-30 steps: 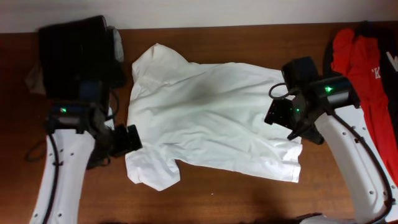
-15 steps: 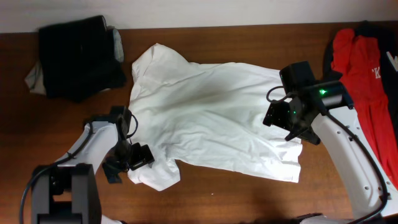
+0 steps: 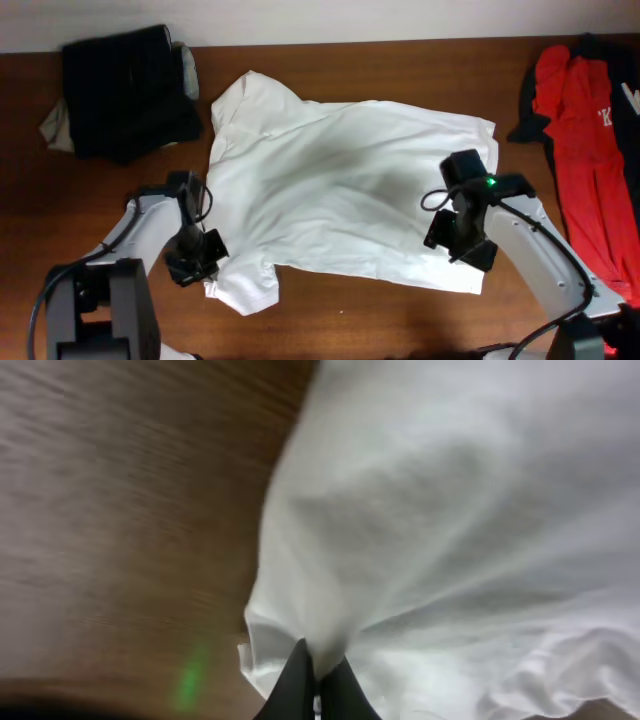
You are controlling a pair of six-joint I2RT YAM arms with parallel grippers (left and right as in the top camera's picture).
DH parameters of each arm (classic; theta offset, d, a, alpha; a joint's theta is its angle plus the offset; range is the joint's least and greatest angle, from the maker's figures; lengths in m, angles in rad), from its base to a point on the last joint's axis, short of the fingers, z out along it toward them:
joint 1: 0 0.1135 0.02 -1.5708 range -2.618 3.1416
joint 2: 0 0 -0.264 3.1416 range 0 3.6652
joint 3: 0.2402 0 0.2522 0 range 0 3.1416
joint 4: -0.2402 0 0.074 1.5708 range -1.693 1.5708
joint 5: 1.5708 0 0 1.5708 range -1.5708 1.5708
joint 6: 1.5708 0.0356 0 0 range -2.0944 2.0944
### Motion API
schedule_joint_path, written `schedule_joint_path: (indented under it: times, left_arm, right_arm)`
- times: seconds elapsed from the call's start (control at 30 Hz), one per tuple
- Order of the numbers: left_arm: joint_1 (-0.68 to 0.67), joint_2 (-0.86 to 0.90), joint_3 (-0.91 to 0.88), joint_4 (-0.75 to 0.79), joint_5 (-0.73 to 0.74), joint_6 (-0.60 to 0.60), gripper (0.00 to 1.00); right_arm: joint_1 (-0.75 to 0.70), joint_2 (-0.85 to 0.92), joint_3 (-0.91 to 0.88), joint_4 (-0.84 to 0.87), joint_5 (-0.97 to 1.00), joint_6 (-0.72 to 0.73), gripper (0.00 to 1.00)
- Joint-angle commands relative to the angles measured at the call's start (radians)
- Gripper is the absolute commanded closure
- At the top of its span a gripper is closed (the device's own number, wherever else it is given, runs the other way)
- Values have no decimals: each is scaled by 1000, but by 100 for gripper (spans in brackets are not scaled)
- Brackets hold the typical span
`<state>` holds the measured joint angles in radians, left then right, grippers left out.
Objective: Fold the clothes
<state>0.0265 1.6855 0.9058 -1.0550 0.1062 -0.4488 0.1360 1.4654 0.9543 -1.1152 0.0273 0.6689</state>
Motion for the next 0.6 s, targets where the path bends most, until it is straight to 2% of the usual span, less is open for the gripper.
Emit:
schedule_joint_path:
  times: [0.0,0.1,0.17,0.33,0.43,0.47,0.57]
  left_arm:
    - [47,10,-9,-3,11,16,99]
    - [48,10,-9,5,11,16,99]
    - [48,10,-9,12,12,16,99]
    - [48,10,-9,12,35,16,99]
    - [48,10,-9,28,48,16,99]
    - [48,10,-9,27,48,16,99]
    - [48,10,-9,-2,48,16,99]
  right_arm:
    - [-139,-4,-65,24,-41,27,28]
    - [-296,-4,-92,24,-91,-52,28]
    - [-307,-6,-111,24,-98,-59,29]
    - [-384,-68,-327,182,-129,-41,30]
    - [-400,-68,-333,216,-125,-55,30]
    - [-400,-68,-333,227,-121,-55,34]
    - [-400,-68,-333,217,-121,-32,96]
